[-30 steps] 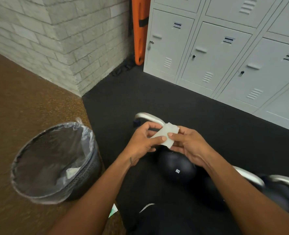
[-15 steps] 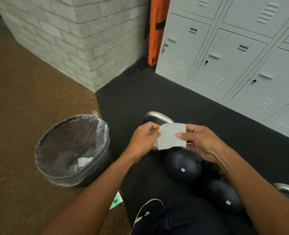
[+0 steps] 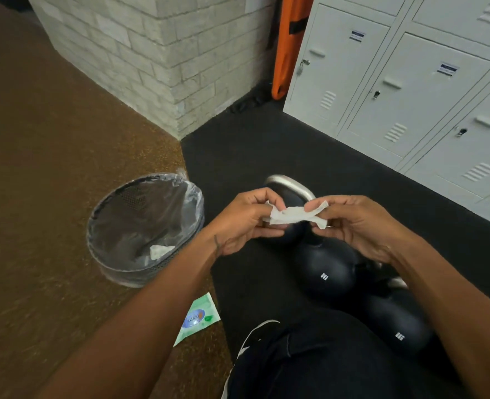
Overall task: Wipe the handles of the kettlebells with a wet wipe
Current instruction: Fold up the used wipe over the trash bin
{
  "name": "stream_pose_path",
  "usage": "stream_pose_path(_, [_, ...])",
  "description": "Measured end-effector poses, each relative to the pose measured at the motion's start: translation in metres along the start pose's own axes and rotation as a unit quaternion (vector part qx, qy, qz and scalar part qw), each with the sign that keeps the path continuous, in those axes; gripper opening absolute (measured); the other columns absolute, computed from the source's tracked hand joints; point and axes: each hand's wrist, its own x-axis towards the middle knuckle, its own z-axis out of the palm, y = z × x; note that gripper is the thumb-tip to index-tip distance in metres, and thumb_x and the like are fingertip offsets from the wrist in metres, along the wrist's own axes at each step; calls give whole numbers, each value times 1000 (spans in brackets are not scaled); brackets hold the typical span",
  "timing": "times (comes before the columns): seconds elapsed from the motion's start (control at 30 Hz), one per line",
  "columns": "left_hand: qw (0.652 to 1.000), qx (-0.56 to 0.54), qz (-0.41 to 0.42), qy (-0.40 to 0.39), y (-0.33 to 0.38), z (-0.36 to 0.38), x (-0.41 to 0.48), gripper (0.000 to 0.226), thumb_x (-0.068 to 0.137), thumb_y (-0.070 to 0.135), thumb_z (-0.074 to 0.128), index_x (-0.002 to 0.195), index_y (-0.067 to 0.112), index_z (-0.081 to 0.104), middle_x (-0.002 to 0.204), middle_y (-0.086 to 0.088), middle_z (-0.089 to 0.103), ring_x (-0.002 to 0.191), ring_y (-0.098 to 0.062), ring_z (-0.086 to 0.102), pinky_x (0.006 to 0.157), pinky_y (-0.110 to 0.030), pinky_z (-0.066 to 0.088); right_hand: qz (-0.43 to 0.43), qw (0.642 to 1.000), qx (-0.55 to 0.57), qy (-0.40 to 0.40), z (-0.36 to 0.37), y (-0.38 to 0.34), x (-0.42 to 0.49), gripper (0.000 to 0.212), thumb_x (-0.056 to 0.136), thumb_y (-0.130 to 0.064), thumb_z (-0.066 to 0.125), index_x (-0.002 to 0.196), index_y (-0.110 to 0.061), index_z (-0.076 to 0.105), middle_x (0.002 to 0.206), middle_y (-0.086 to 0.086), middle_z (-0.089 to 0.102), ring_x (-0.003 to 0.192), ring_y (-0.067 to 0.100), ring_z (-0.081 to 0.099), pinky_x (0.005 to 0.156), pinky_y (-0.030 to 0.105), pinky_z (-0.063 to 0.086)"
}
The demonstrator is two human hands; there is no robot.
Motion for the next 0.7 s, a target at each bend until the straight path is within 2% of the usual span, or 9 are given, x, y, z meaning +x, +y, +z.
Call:
stream_pose_path(0.07, [1000,-2,-11,14,3,-9,-10,28,98,-2,51,82,13,69,92,-10,73,76,-14,73,67,-24,62,-2,1000,5,-23,10,-1,-1,19,86,-4,62,98,-2,76,103,12,75,82,15,69,71,25,61])
stream_pose_path(0.13, [999,-25,-18,40,5,-17,-19,21,95,4,53,84,11,70,91,-9,74,76,-14,73,67,-24,61,4,999,-10,-43,21,-3,2,34,74,-20,71,101,-1,75,106,9,76,88,14,71,76,27,62])
stream_pose_path(0.17, [997,-39,-20,56,6,-22,-25,16,95,7,57,86,10,70,90,-8,75,77,-14,73,66,-23,61,10,999,-26,-45,28,-2,6,35,71,-22,74,99,-2,76,108,8,76,91,15,72,78,28,62])
stream_pose_path(0.23, [996,-30,-11,83,5,-34,-36,3,94,8,67,92,11,66,92,-7,73,81,-15,72,65,-21,61,13,997,-66,-43,45,-1,15,16,81,-11,73,96,-7,79,111,8,75,95,16,72,76,28,62])
stream_pose_path(0.3, [995,-4,-3,97,3,-51,-47,15,91,3,71,101,11,63,101,-10,69,88,-18,71,63,-21,61,15,995,-88,-41,63,1,28,19,89,2,66,101,-9,75,112,10,74,94,18,71,73,28,62])
stream_pose_path(0.4, [991,30,-3,128,0,-83,-65,30,90,-2,71,112,15,63,103,-8,69,87,-18,71,58,-21,59,28,990,-128,-49,93,-1,45,26,88,5,67,109,-10,68,107,13,70,91,20,71,75,30,63])
stream_pose_path(0.57, [975,45,0,219,-2,-138,-91,16,90,-2,70,94,13,71,85,-3,72,68,-11,67,61,-23,61,8,973,-218,-75,156,-2,77,13,87,-2,72,96,-12,73,87,6,73,73,10,71,67,25,60])
stream_pose_path(0.7, [955,71,12,289,7,-175,-105,15,90,-1,71,94,13,72,77,-1,66,60,-7,59,53,-19,58,-27,967,-240,-85,202,-5,104,10,89,-4,72,92,-14,72,90,7,73,75,12,69,69,27,61])
